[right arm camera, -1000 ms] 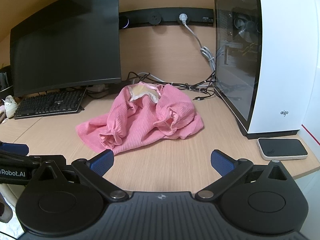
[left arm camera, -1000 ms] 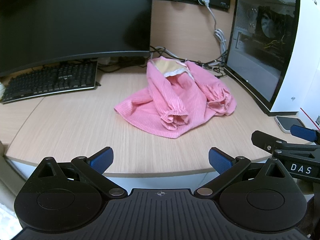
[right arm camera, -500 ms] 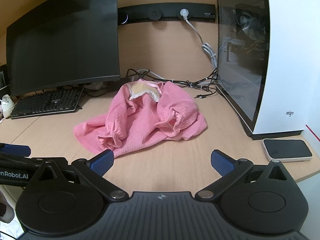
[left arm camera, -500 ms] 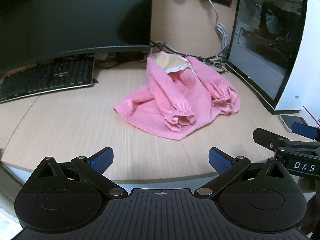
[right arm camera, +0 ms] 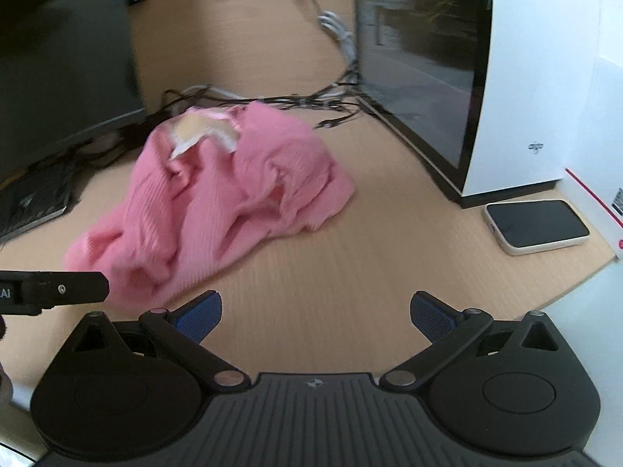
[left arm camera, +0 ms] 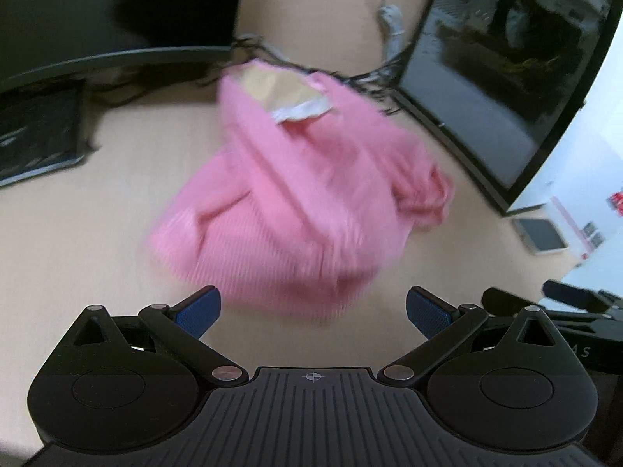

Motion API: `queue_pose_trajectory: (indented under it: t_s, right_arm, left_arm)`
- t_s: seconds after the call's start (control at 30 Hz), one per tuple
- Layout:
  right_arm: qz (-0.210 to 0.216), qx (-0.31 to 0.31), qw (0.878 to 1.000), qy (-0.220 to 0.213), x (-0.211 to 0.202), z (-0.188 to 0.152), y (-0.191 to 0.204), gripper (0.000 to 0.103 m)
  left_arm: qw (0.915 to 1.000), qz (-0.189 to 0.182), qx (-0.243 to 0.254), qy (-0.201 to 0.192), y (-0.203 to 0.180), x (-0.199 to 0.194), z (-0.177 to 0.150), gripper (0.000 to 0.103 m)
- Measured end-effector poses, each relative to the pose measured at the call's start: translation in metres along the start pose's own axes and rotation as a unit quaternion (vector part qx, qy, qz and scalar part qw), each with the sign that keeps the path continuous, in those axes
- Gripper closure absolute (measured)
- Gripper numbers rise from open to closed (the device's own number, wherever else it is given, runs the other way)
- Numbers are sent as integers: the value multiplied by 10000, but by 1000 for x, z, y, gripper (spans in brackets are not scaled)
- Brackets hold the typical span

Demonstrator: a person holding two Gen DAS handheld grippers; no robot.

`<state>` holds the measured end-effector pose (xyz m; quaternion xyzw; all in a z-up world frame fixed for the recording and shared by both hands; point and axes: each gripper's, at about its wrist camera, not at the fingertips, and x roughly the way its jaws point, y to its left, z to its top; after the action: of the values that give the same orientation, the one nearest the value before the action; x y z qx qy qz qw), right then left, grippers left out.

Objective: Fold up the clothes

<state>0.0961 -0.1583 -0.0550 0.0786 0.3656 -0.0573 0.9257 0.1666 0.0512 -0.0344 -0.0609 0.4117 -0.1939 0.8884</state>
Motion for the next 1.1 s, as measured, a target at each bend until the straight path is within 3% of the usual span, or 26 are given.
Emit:
queue_pose_trajectory:
  t_s: [0.13,0.23,0.33,0.47,0.53,0.6,0.77,0.9,1.0,1.1]
  right_arm:
    - [144,695,9973,175,10,27,5,0]
    - [245,611,9977,182,16,41,14,0]
    - [612,430,9969,225,33,58,13,0]
    - [1122,192,9931,283,56,81,11,0]
    - [1583,67,9870,286,72,95,9,0]
    - [2088,22,9773,361,92,109,12,0]
    - [3228,7,9406,1047,159,122,29,0]
    - [3379,20,9300,1447,189,108,28,0]
    - [3548,-79,9215,1576,180,99,15,0]
    - [3674,-146,9138,1725,166,87,-3,0]
  left_arm:
    - [9980,-629,-76,20,17,19,35,0]
    - [9963,-842,-152,38,28,40,51,0]
    - [9948,-933,-343,202,38,61,57,0]
    - [9911,-807,-914,533,53,81,52,0]
    - [9911,-697,-967,596,51,80,46,0]
    - [9920,-590,-917,631,46,76,40,0]
    - [9937,-324,-793,718,34,65,23,0]
    - [9944,-111,-693,788,24,57,10,0]
    - [9945,49,-618,839,17,51,0,0]
    - [9941,-56,-652,868,13,46,2,0]
